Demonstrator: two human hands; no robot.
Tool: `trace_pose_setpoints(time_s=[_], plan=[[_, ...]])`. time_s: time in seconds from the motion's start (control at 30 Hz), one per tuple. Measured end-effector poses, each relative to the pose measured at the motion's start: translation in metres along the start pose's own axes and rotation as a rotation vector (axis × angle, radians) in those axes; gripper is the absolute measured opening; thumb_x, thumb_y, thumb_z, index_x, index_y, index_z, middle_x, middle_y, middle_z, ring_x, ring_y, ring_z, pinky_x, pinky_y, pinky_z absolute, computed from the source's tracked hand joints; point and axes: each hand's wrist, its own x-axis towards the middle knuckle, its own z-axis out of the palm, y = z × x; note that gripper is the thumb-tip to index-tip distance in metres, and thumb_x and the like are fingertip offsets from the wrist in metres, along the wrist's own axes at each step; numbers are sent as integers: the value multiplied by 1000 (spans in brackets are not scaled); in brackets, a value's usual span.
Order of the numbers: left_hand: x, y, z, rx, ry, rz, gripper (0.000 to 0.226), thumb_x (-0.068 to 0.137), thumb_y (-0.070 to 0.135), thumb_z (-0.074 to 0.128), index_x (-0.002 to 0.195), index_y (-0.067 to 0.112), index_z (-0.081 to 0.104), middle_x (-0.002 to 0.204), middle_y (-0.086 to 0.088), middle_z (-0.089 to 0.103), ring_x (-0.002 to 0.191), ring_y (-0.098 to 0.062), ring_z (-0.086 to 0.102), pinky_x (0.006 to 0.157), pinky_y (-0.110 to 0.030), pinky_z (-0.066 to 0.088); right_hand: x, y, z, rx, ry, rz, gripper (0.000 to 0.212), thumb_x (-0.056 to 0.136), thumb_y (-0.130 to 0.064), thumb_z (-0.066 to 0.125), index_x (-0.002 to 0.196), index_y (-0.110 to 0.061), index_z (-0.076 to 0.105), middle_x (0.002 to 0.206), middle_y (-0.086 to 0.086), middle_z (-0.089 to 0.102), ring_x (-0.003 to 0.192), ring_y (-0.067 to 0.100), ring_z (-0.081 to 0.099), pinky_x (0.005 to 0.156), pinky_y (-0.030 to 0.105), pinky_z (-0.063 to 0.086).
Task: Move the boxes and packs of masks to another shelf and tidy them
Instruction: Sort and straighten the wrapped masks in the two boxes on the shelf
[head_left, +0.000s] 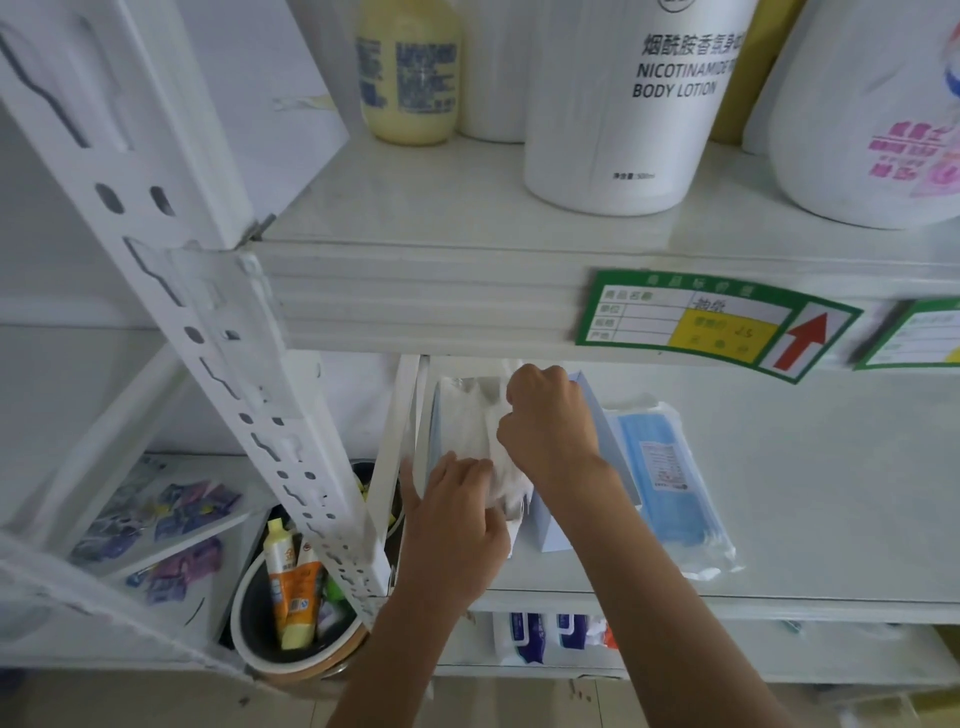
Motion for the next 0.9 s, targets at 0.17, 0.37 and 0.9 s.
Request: trace_pose_setpoints(time_s=[0.17,0.37,0.9], plan=[[-1,7,-3,-15,-15,-55,53,87,62,31,131,39,50,133,20,63,148,-14,38,119,-62,-14,-2,-2,19,96,46,8,18,80,7,52,73,-9,55,77,10,53,66,30,54,50,30,38],[-2,2,5,120,32,-52,39,94,51,55,131,38,61,128,19,69,149,-15,39,120,-66,-2,-25,-1,46,449,29,-2,63,89,-11,56,147,-27,35,113,4,68,80,14,62,73,33,55],[-4,-5,15,316,161,138,50,89,52,57,128,23,69,135,-2,66,138,-23,53,120,-68,16,-46,11,61,519,-29,-86,71,100,-14,44,156,-31,4,165,-7,9,138,14,30,101,16,23]])
